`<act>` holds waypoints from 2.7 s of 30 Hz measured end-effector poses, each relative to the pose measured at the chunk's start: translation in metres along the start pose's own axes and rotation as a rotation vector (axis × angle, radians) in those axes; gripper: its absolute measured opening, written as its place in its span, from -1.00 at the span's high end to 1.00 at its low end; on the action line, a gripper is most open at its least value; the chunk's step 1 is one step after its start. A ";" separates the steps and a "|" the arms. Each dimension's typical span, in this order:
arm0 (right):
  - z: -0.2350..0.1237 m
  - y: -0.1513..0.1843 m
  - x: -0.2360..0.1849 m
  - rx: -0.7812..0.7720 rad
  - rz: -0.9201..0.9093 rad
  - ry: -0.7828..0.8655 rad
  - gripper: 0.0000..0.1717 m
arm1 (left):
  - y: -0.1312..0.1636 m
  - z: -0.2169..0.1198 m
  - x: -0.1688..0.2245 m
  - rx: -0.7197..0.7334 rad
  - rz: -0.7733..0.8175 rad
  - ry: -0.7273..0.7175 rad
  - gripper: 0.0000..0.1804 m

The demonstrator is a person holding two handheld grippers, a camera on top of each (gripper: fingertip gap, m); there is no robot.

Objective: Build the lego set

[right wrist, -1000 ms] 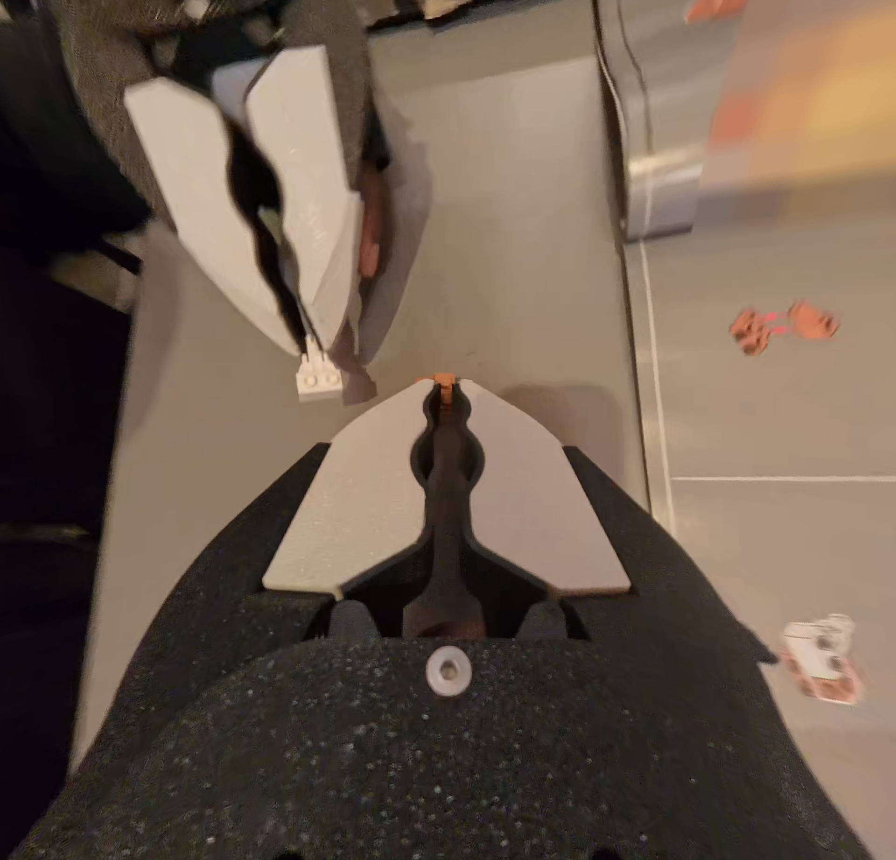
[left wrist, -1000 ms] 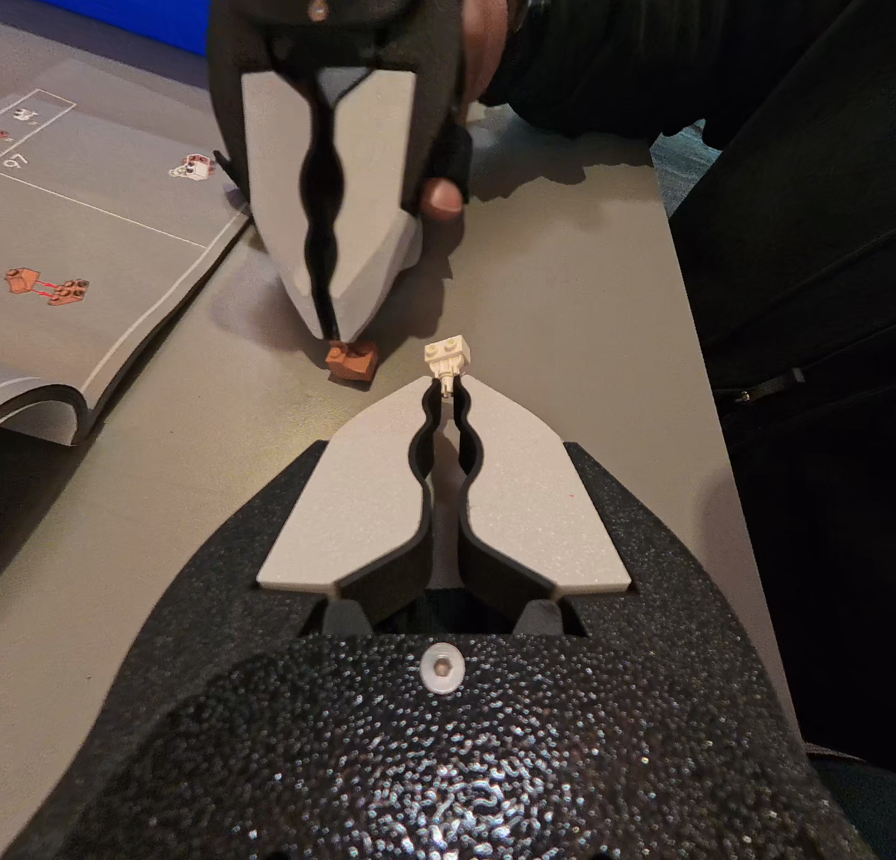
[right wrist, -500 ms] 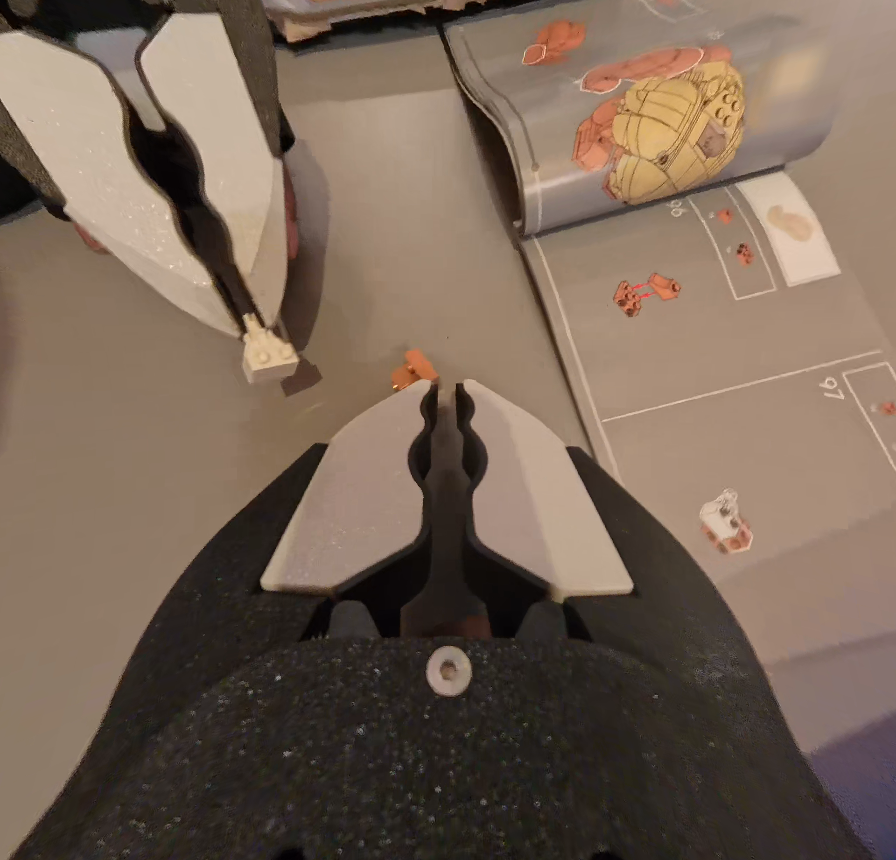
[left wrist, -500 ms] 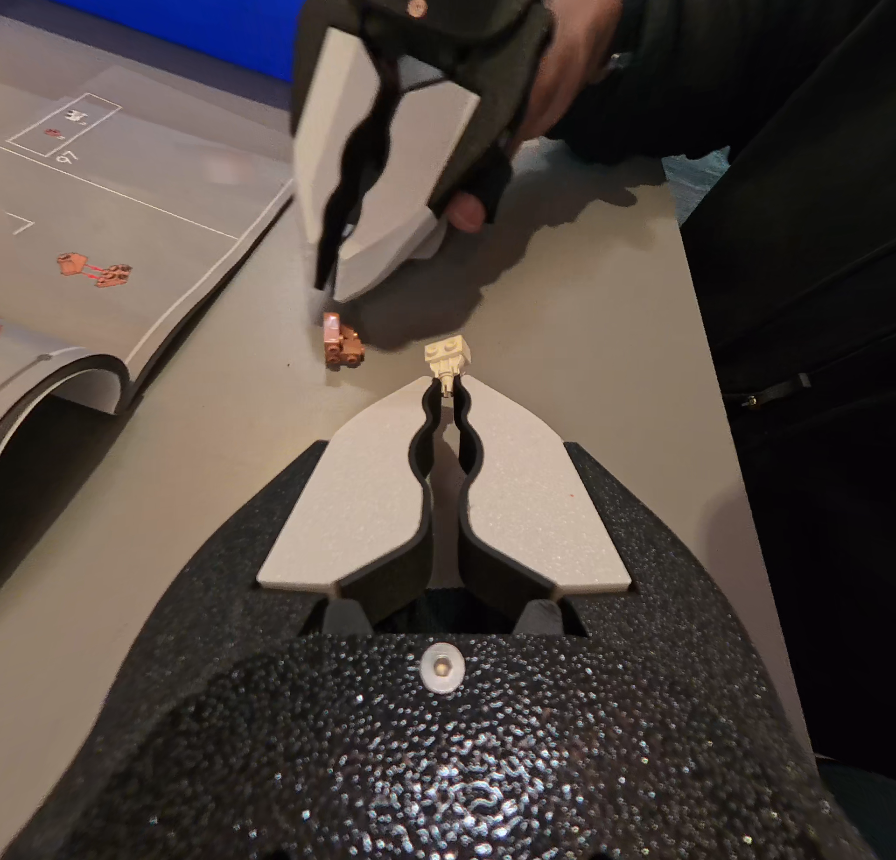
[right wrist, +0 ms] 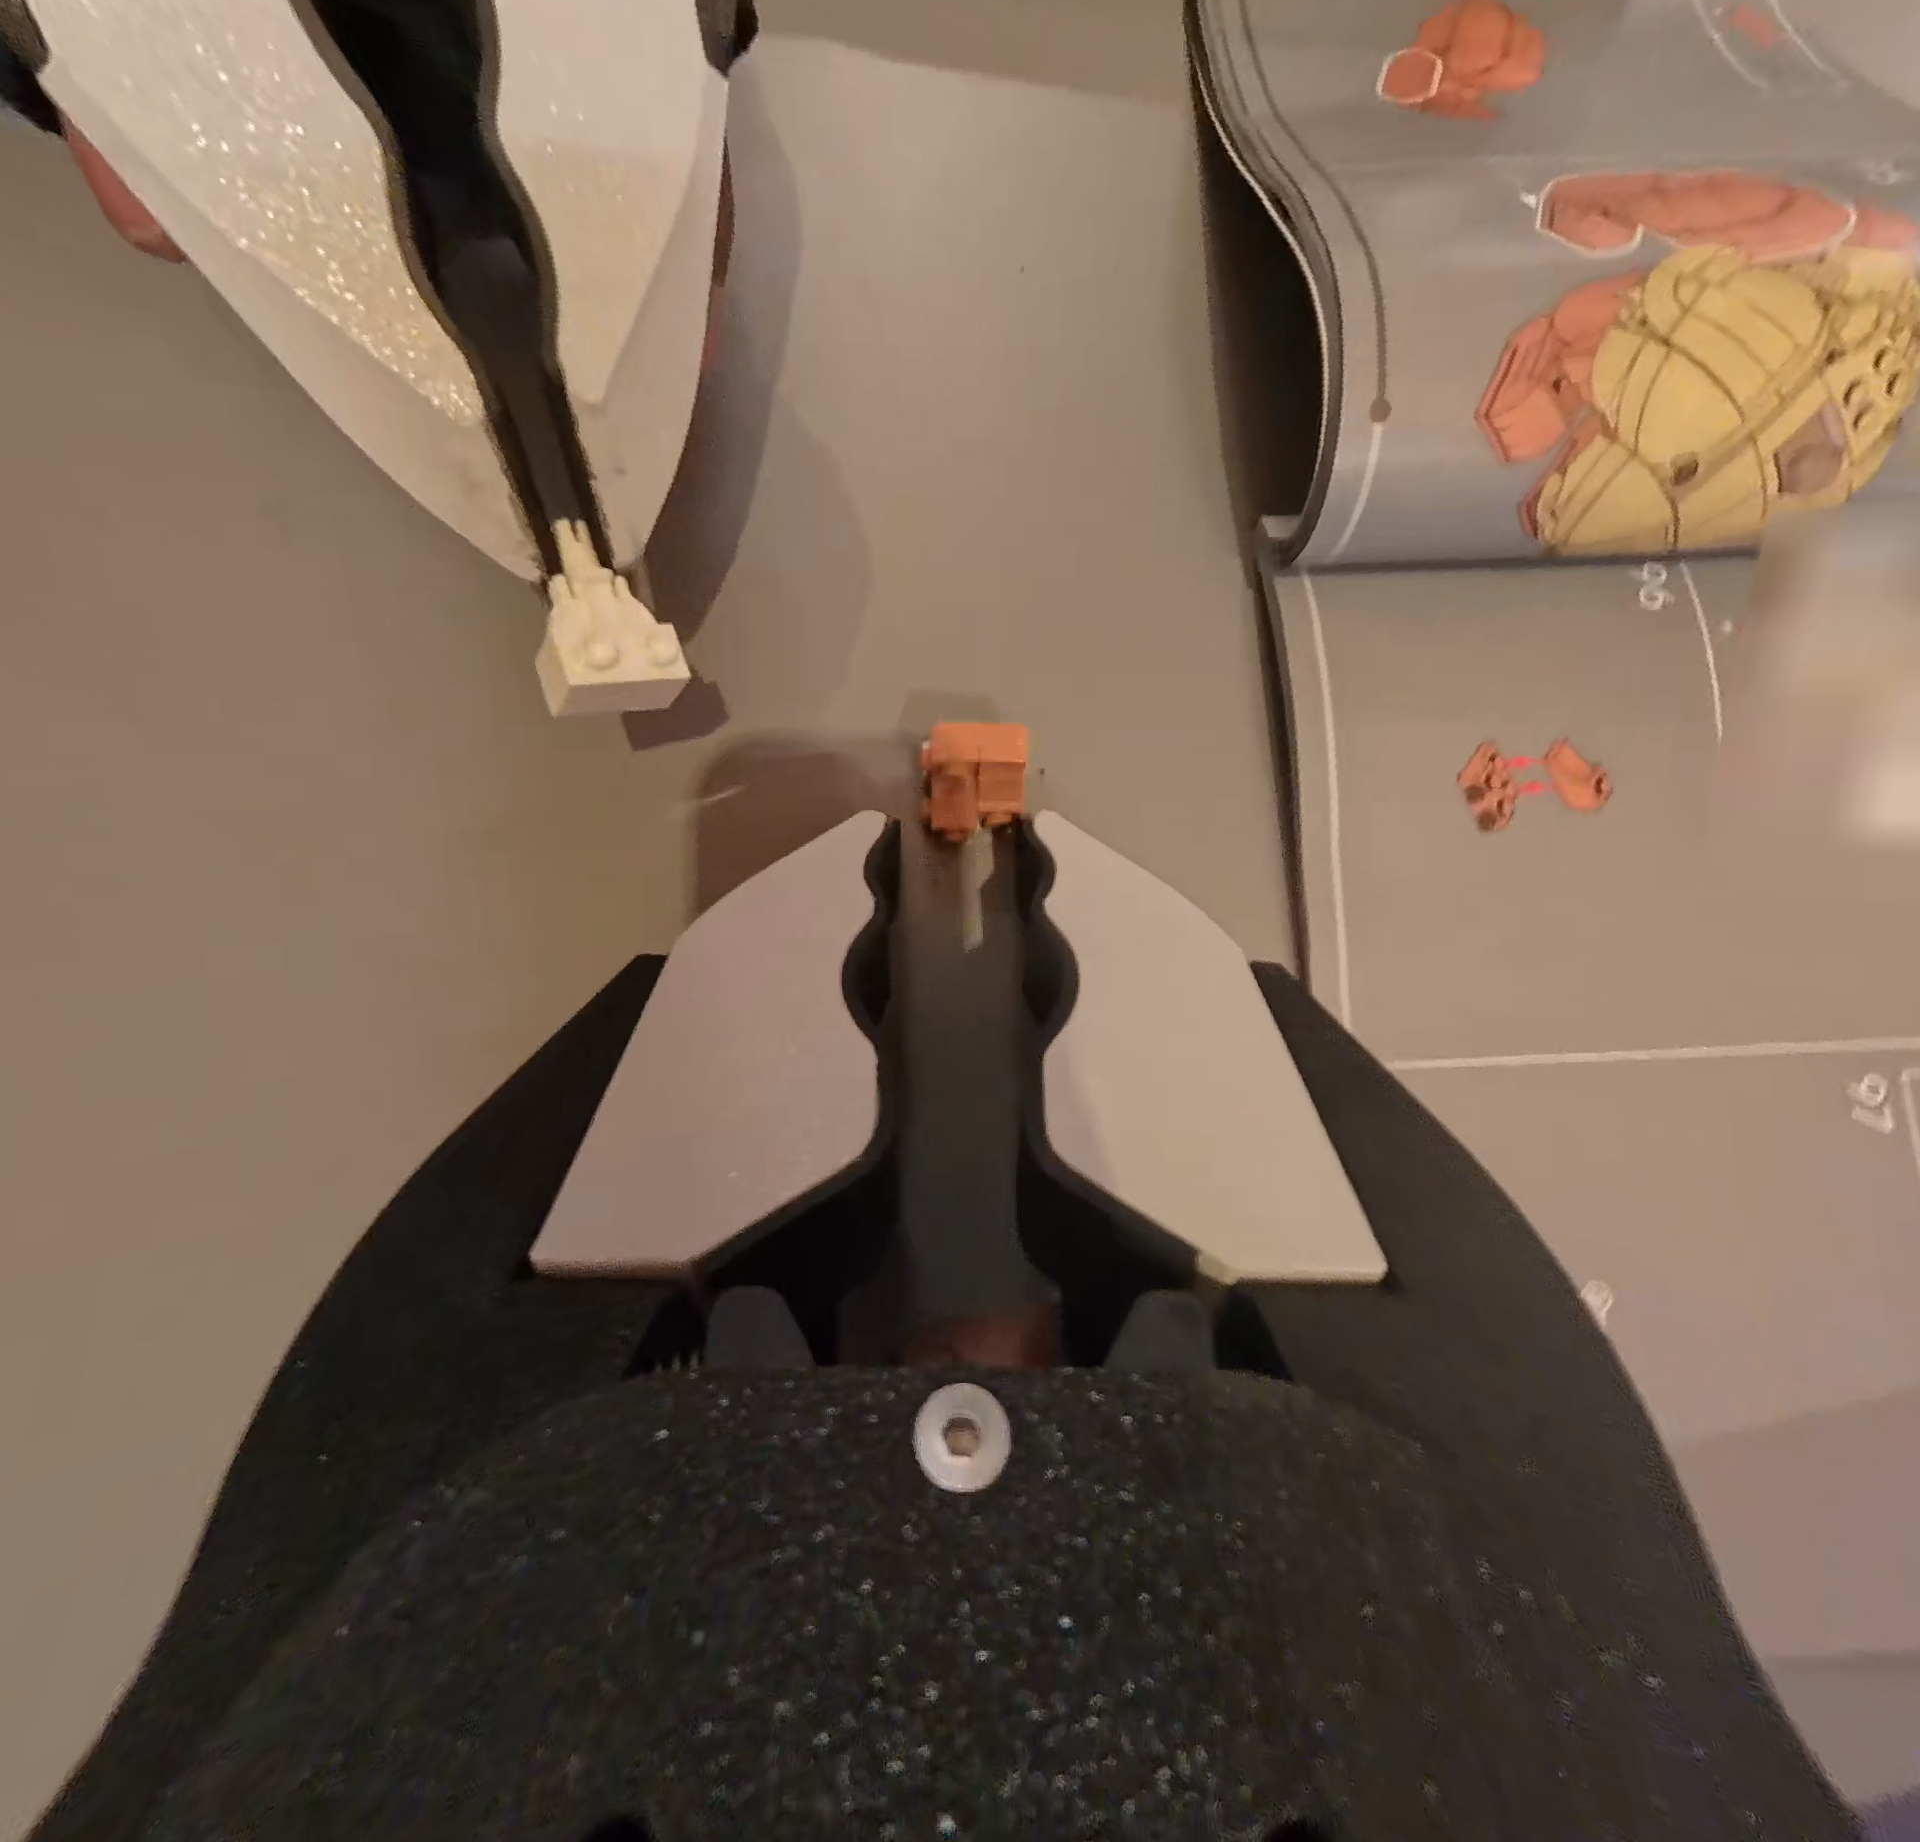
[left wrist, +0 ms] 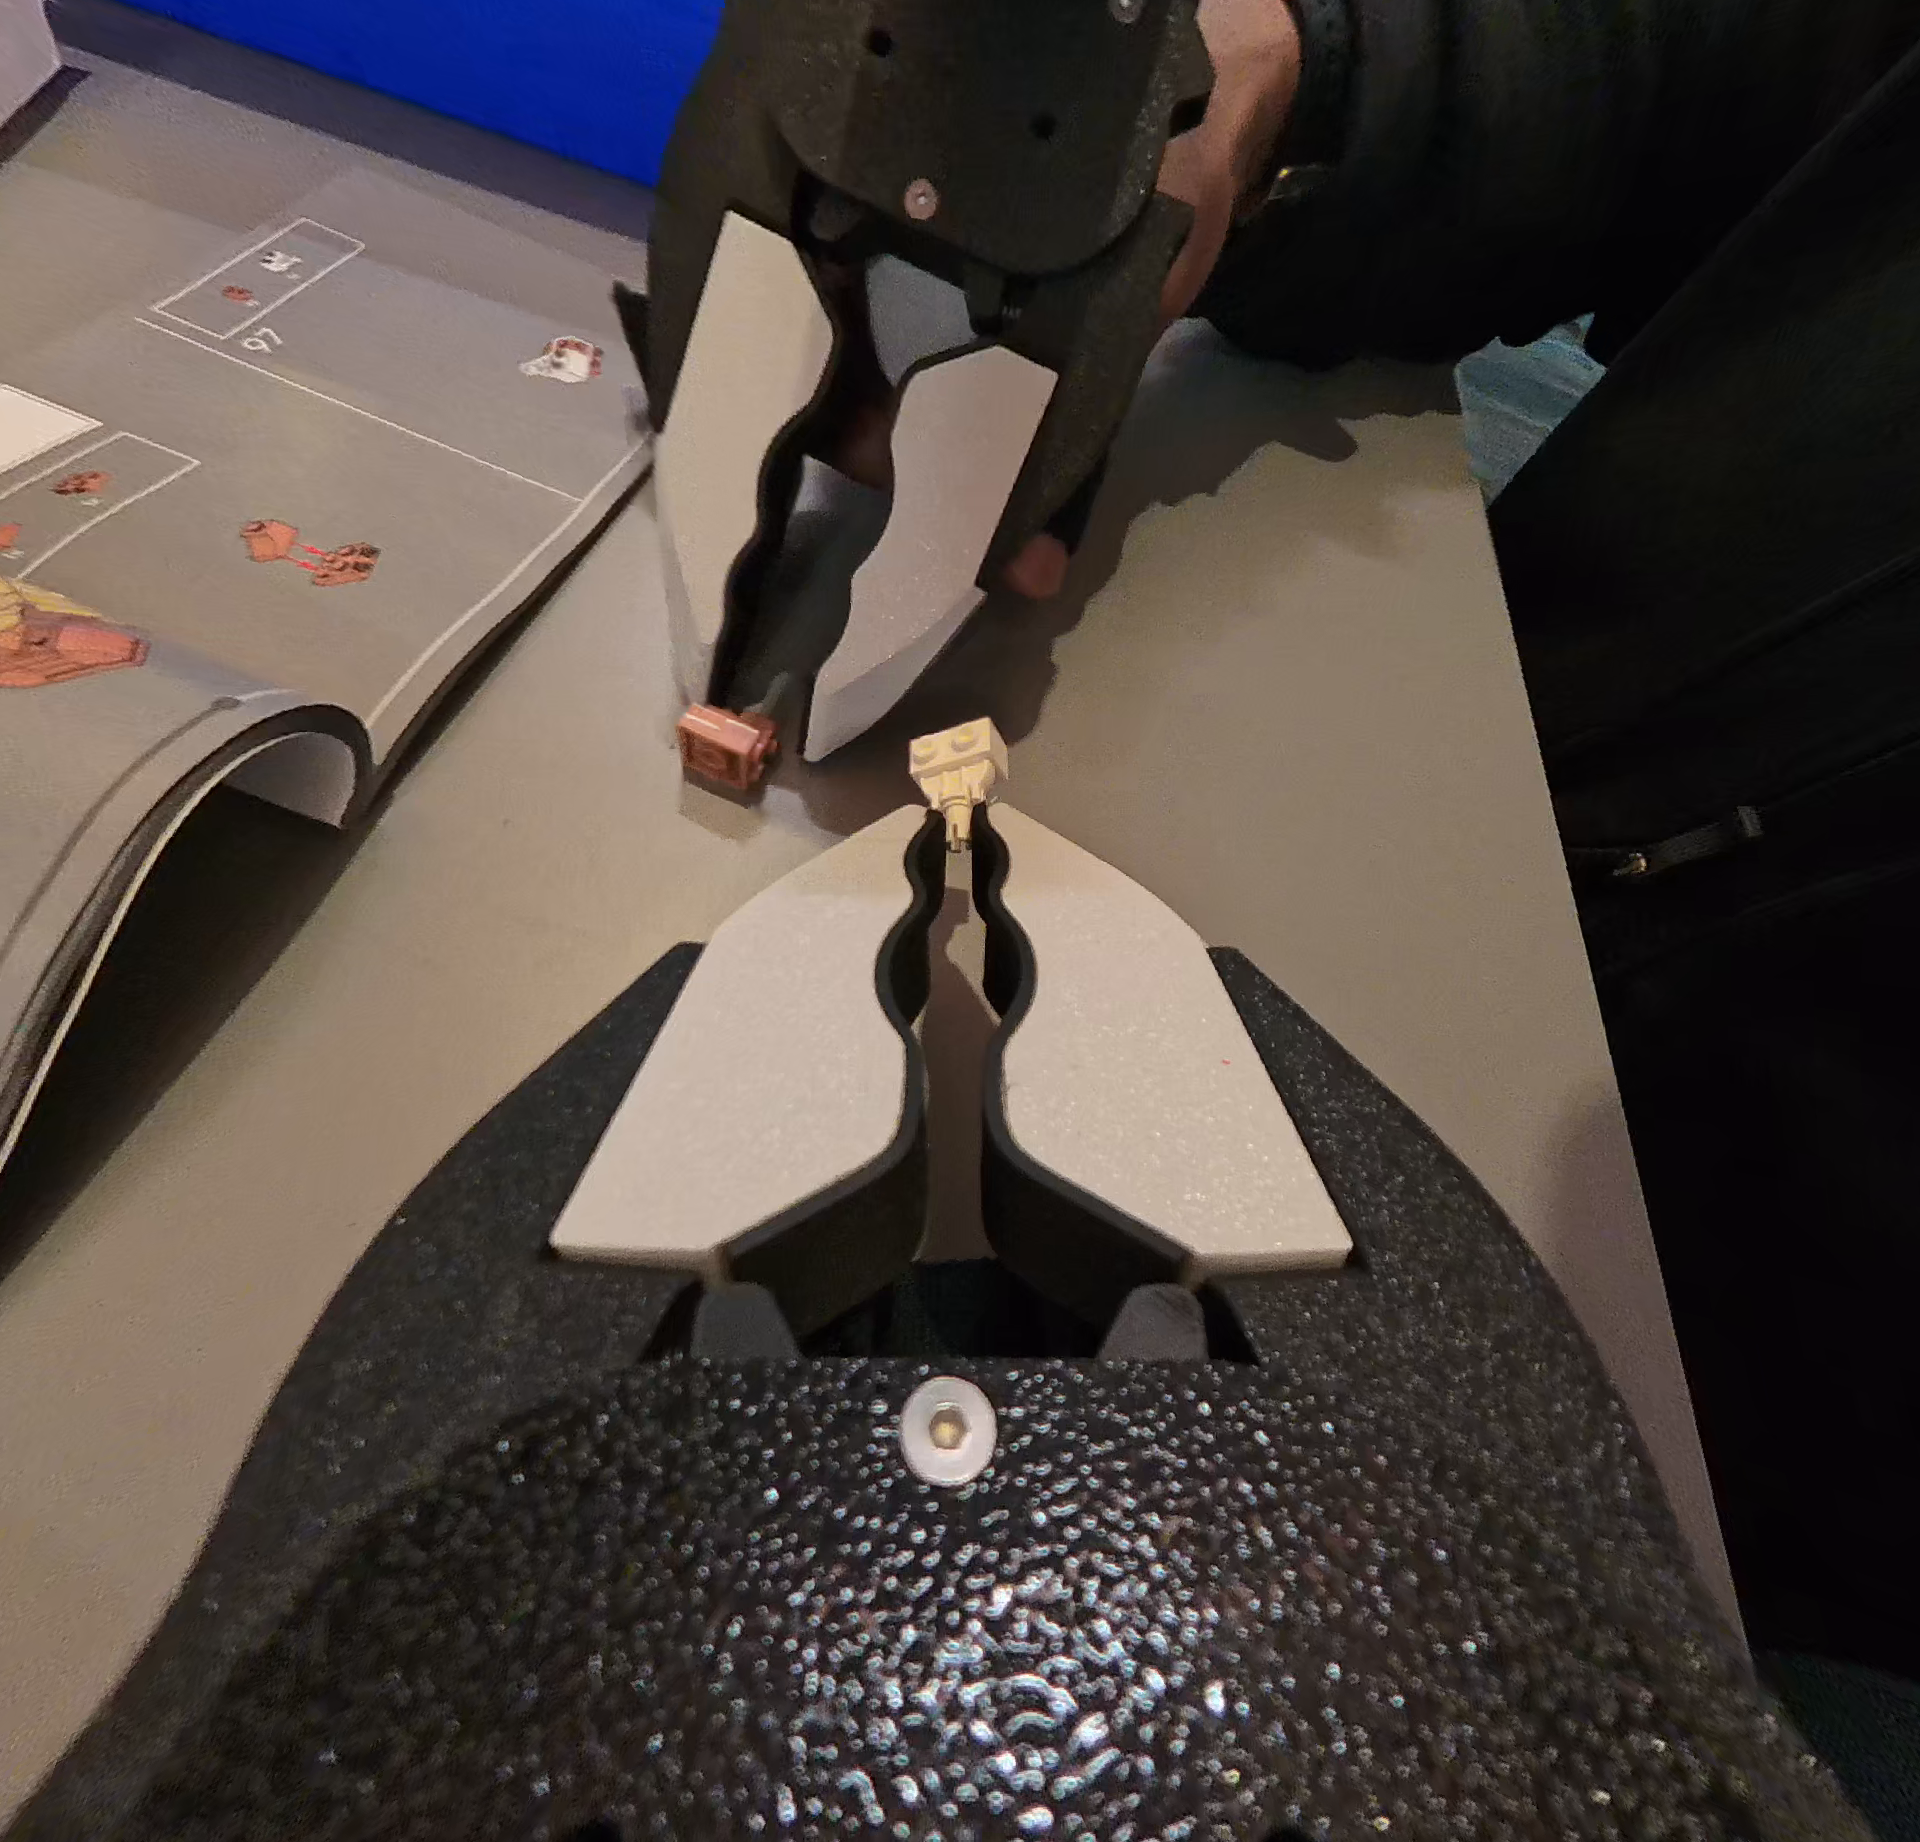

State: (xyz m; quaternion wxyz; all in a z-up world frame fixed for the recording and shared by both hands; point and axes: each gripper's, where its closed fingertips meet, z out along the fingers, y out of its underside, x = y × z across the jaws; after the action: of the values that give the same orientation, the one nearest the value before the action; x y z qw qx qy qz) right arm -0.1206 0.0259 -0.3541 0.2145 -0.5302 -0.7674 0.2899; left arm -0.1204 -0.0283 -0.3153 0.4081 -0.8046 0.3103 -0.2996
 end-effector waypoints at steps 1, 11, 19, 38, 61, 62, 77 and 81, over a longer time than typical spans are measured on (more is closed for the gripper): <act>0.001 -0.002 0.001 -0.004 -0.020 -0.012 0.75 | 0.000 -0.001 -0.001 0.001 -0.004 -0.005 0.95; 0.008 -0.012 -0.021 0.030 -0.170 -0.066 0.62 | 0.004 -0.008 -0.016 0.011 -0.129 -0.037 0.95; 0.000 -0.011 -0.018 0.096 -0.238 -0.037 0.61 | 0.002 -0.008 -0.020 0.051 -0.262 0.011 0.96; -0.022 -0.032 -0.018 0.361 -0.394 -0.010 0.87 | -0.012 0.013 -0.019 0.007 -0.278 0.164 0.90; -0.006 -0.009 -0.014 0.104 -0.144 -0.075 0.72 | -0.002 0.016 -0.040 -0.082 0.217 -0.110 0.93; -0.003 -0.006 -0.014 0.078 -0.150 -0.066 0.70 | -0.001 0.017 -0.040 -0.089 0.211 -0.111 0.93; 0.006 -0.008 -0.011 0.034 -0.137 -0.080 0.79 | 0.000 0.018 -0.042 -0.102 0.200 -0.115 0.94; 0.006 -0.009 -0.011 0.038 -0.152 -0.075 0.79 | -0.002 0.018 -0.040 -0.094 0.221 -0.113 0.94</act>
State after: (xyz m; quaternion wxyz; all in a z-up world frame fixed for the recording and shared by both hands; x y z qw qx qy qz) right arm -0.1267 0.0117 -0.3532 0.2172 -0.4548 -0.8073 0.3071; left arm -0.1317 0.0110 -0.3318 0.4174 -0.7993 0.3871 -0.1924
